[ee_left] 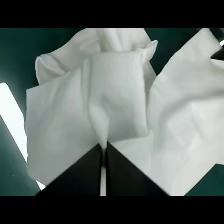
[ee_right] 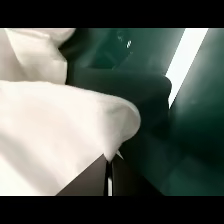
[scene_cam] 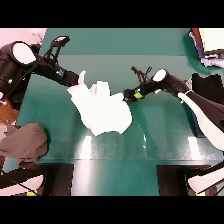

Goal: Fold the shirts.

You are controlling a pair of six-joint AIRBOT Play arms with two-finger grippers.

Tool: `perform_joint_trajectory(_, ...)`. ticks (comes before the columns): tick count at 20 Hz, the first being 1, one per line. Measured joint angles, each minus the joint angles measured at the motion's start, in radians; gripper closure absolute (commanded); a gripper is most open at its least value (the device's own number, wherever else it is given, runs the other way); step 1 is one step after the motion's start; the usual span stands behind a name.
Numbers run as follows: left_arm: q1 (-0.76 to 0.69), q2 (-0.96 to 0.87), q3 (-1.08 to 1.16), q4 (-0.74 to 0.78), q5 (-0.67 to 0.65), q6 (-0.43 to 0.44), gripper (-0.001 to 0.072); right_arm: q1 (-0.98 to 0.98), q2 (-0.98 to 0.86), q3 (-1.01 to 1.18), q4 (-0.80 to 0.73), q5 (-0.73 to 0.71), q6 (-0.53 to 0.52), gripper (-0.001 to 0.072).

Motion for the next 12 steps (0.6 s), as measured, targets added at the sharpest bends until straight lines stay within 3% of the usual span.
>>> perform_joint_trajectory(12, 0.000, 0.355, 0.500, 0.085, 0.005, -0.093, 0.0687, -0.081, 0.554, 0.407, -0.233, 0.134, 0.001, 0.0694)
